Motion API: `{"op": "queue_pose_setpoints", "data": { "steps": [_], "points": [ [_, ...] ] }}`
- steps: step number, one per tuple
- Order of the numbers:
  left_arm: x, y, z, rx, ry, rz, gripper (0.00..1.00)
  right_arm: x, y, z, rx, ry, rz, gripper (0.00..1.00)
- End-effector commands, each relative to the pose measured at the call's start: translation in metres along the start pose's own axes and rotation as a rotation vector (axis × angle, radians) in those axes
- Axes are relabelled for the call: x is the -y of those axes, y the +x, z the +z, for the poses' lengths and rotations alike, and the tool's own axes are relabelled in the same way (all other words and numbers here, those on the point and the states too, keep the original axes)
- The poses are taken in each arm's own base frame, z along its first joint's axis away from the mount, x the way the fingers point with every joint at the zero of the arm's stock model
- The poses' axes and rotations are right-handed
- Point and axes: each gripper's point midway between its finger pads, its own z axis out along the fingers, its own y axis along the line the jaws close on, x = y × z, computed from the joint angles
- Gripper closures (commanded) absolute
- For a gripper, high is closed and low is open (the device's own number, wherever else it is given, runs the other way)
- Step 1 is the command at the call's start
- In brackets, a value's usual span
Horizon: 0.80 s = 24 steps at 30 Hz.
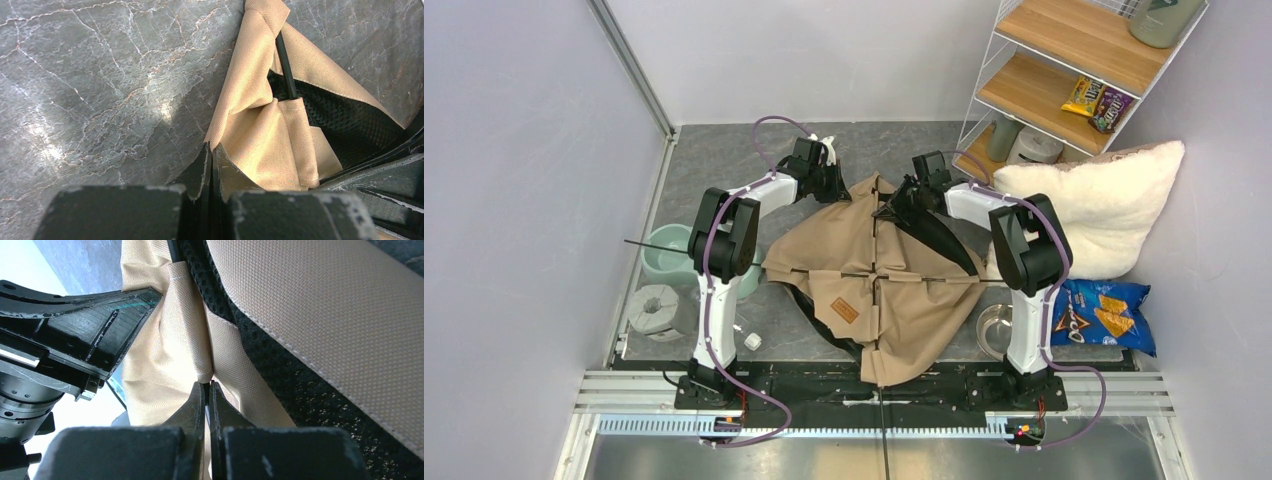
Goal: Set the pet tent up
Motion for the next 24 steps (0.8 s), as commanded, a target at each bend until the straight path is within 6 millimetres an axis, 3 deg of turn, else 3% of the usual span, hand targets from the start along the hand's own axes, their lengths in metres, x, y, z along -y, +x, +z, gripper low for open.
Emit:
{"op": "queue_pose_setpoints", "data": {
  "steps": [1,7,13,20,24],
  "points": [
    [0.003,0.006,-0.010,-0.030,-0.017,0.023,0.98,-0.008,-0.031,-0.012,0.111,0.022,-0.028,0.99],
    [-0.005,0.012,-0.006,-0.048,-0.050,0.002,0.98,-0.012,-0.026,-0.026,0.122,0.032,-0.086,0.75],
    [-0.004,0.009,-0.006,-0.045,-0.053,-0.005,0.98,-0.029,-0.019,-0.046,0.126,-0.006,-0.173,0.52],
    [0.003,-0.001,-0.009,-0.031,-0.038,-0.006,0.95,-0.037,0.008,-0.057,0.066,0.004,-0.308,0.46],
    [0.005,-0.002,-0.009,-0.028,-0.032,-0.005,0.94,-0.035,0.036,-0.048,0.018,0.047,-0.372,0.46]
  ]
}}
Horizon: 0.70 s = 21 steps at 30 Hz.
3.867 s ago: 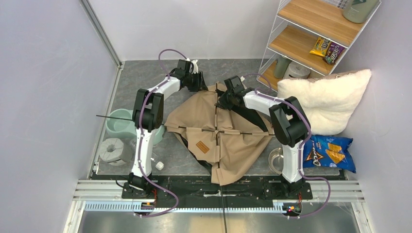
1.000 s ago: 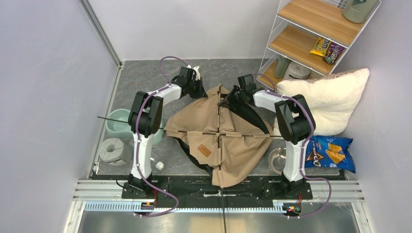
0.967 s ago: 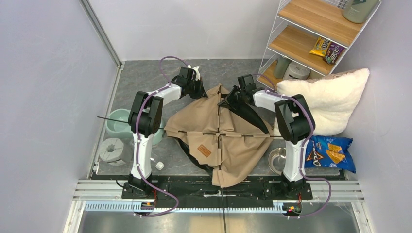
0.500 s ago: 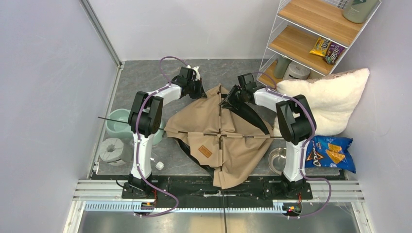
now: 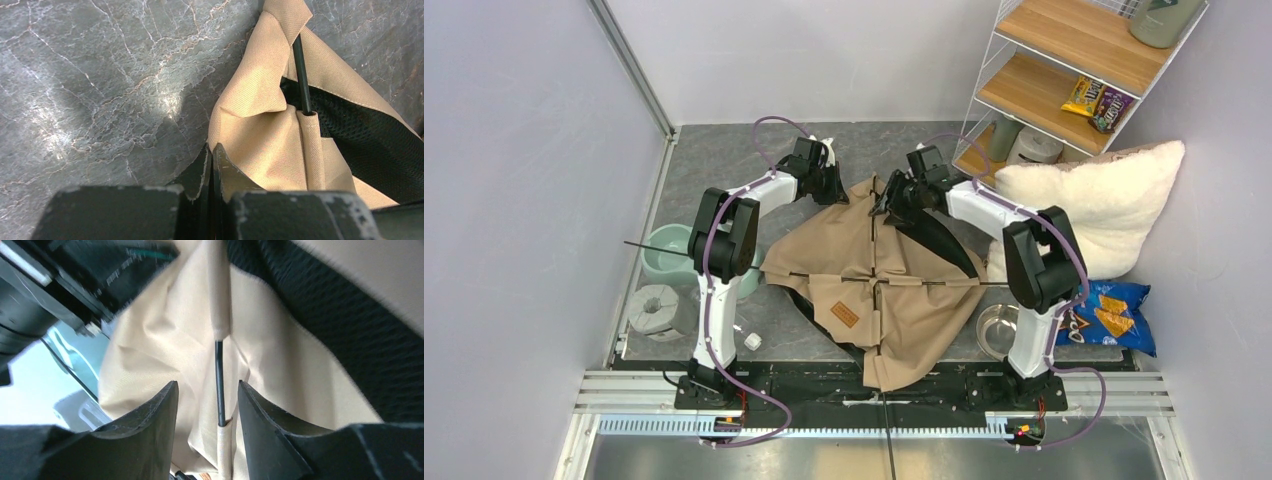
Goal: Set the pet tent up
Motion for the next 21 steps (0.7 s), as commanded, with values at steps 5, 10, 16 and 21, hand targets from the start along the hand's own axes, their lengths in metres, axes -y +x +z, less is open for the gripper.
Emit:
{"op": "queue_pose_setpoints", "data": {
  "steps": [5,10,16,21],
  "points": [
    [0.010,-0.007,-0.007,0.001,0.007,0.012,0.93,-0.020,0.035,0.003,-0.034,0.049,-0.132,0.51],
    [0.010,-0.007,-0.009,0.000,0.004,0.018,0.93,-0.014,0.031,0.009,-0.010,0.094,-0.112,0.79],
    [0.010,-0.008,-0.011,0.002,0.002,0.025,0.93,-0.009,0.026,0.011,-0.003,0.149,-0.101,0.88],
    [0.011,-0.008,-0.011,0.002,0.004,0.025,0.93,-0.008,0.022,0.007,0.018,0.158,-0.125,0.74]
  ]
}}
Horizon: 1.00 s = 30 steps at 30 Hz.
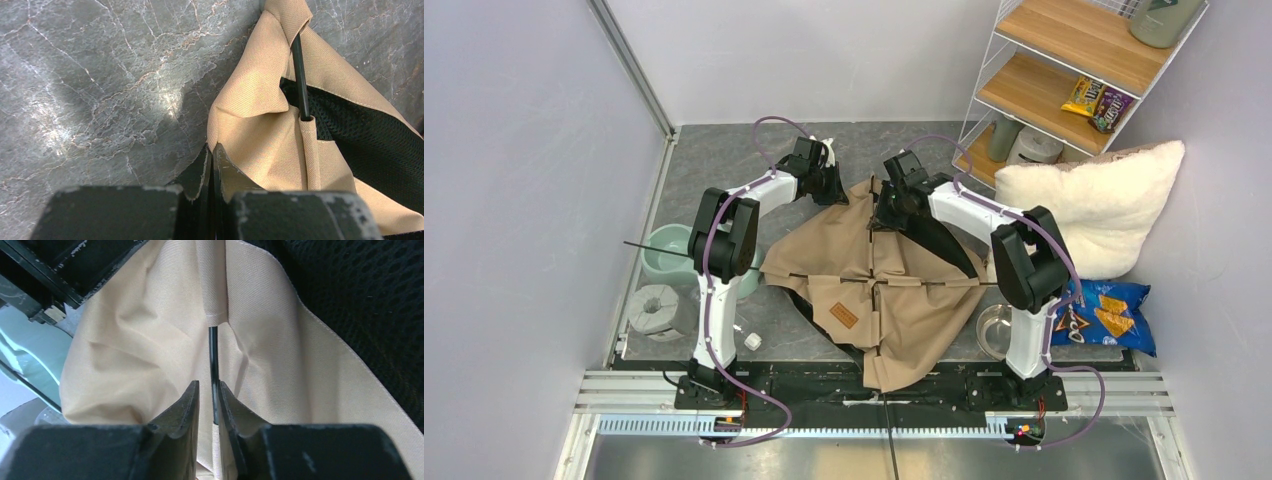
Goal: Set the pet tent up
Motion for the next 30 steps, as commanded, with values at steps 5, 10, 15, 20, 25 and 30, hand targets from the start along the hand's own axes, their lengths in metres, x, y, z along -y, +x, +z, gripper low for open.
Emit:
{"op": "queue_pose_setpoints", "data": {
  "steps": [5,10,15,20,25,30],
  "points": [
    [0.011,-0.010,-0.010,0.016,0.009,0.030,0.93,0.002,-0.009,-0.003,0.029,0.037,-0.030,0.71],
    [0.012,-0.010,-0.010,0.014,0.012,0.031,0.93,0.000,0.003,0.009,-0.028,0.019,-0.042,0.71],
    [0.013,-0.011,-0.012,0.018,0.015,0.035,0.94,-0.001,0.009,0.017,-0.060,0.006,-0.013,0.83],
    [0.014,-0.014,-0.014,0.023,0.017,0.050,0.98,-0.008,0.001,0.017,-0.041,-0.002,-0.005,1.00],
    [0.019,-0.020,-0.020,0.029,0.026,0.083,0.98,-0.018,-0.015,0.017,-0.020,-0.028,0.026,1.00],
    [0.022,-0.035,-0.028,0.049,0.006,0.122,0.98,-0.023,-0.041,0.017,0.022,-0.046,0.047,1.00]
  ]
}}
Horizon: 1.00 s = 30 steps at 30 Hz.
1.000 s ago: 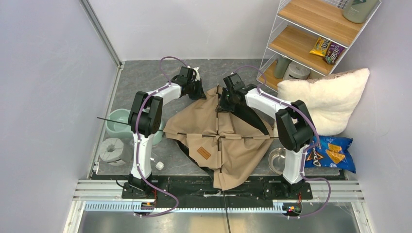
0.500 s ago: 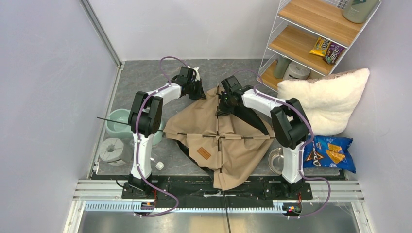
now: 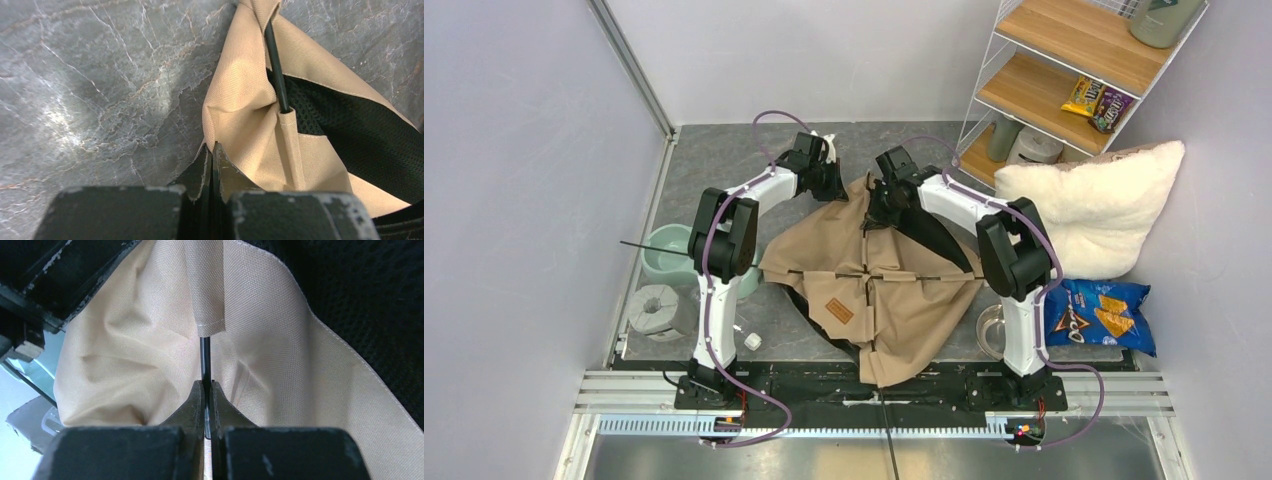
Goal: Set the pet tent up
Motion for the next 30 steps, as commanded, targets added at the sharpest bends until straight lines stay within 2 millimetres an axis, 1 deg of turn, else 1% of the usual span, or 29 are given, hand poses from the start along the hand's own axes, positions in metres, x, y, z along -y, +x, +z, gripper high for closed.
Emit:
{"op": "queue_pose_setpoints", "data": {
  "steps": [1,2,3,4,5,9,10,13,15,19,22,26,30],
  "points": [
    [0.019,-0.033,-0.026,0.052,-0.003,0.093,0.98,-0.021,-0.046,-0.007,0.096,-0.070,0.030,1.00],
    [0.018,-0.037,-0.027,0.057,-0.012,0.100,0.97,-0.024,-0.052,-0.007,0.102,-0.080,0.028,1.00],
    [0.018,-0.042,-0.028,0.064,-0.023,0.105,0.94,-0.027,-0.056,-0.007,0.107,-0.089,0.025,1.00],
    [0.018,-0.048,-0.030,0.070,-0.031,0.108,0.88,-0.031,-0.061,-0.006,0.115,-0.103,0.015,1.00],
    [0.018,-0.052,-0.031,0.075,-0.039,0.110,0.86,-0.036,-0.065,-0.005,0.121,-0.120,0.005,1.00],
    [0.019,-0.077,-0.037,0.119,-0.065,0.116,0.70,-0.046,-0.085,0.002,0.150,-0.155,-0.023,1.00],
    [0.017,-0.083,-0.039,0.133,-0.079,0.114,0.63,-0.046,-0.089,0.004,0.156,-0.160,-0.023,1.00],
    [0.015,-0.102,-0.046,0.170,-0.109,0.112,0.56,-0.052,-0.106,0.009,0.181,-0.195,-0.018,1.00],
    [0.010,-0.115,-0.055,0.201,-0.139,0.105,0.52,-0.056,-0.114,0.014,0.190,-0.216,-0.023,1.00],
    [0.002,-0.128,-0.070,0.242,-0.180,0.090,0.48,-0.063,-0.128,0.023,0.203,-0.256,-0.045,1.00],
    [-0.004,-0.132,-0.078,0.257,-0.200,0.082,0.47,-0.067,-0.132,0.029,0.194,-0.277,-0.097,1.00],
    [-0.009,-0.129,-0.084,0.256,-0.216,0.076,0.47,-0.071,-0.128,0.038,0.160,-0.313,-0.144,1.00],
    [-0.011,-0.126,-0.086,0.250,-0.223,0.071,0.47,-0.075,-0.124,0.042,0.138,-0.353,-0.195,1.00]
  ]
}}
